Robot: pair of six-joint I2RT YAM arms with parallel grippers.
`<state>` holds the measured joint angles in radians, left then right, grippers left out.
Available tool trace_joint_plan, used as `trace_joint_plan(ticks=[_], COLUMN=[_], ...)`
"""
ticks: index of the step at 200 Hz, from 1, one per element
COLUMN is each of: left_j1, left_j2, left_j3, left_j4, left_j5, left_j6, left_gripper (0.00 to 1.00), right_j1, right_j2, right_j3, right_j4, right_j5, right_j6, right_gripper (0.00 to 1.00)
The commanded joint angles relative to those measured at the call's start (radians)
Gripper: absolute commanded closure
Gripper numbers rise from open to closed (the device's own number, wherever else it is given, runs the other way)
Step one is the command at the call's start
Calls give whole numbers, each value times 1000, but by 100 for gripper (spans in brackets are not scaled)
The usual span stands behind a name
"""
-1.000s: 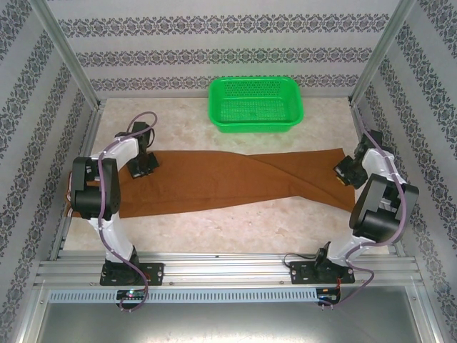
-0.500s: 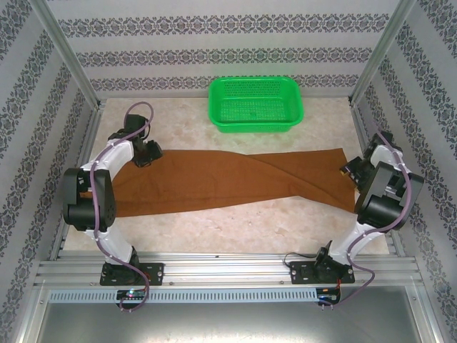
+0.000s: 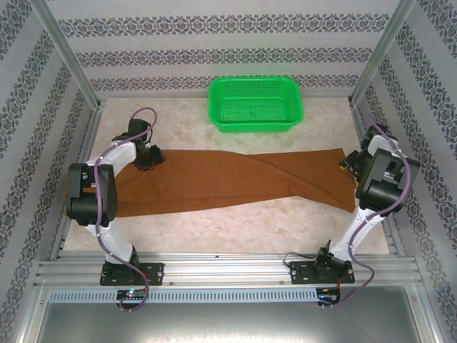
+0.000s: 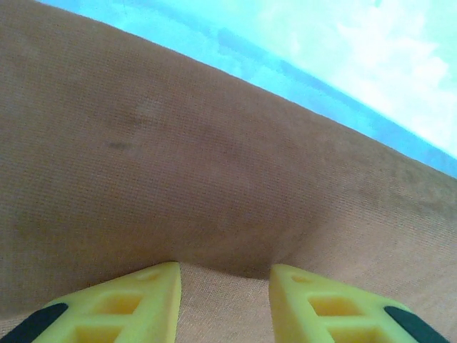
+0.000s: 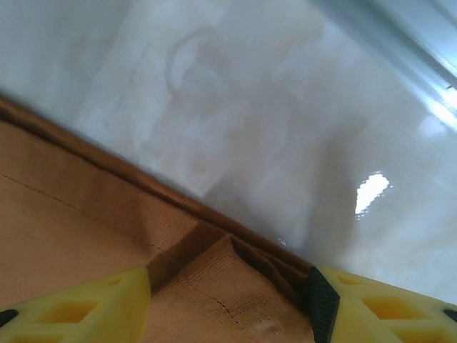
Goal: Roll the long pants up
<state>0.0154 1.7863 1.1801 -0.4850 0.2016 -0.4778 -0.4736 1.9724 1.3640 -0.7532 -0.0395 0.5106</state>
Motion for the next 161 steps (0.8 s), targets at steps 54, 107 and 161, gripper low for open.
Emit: trace_joint_plan(ticks=[54, 107, 161], left_j1=[5, 4, 5], left_j2=[27, 33, 15], left_j3=[21, 27, 24], left_j4=[2, 9, 5], left_j5=[0, -3, -8], left_j6=[22, 21, 27], left_gripper=[67, 68, 67], right_j1=[19, 22, 43], right_j2=[-45, -164, -28], right_j3=[25, 178, 359], right_j4=[-46, -134, -162], right_j5=[41, 73, 68], right_j6=[-19, 0, 6], right_gripper=[100, 100, 100])
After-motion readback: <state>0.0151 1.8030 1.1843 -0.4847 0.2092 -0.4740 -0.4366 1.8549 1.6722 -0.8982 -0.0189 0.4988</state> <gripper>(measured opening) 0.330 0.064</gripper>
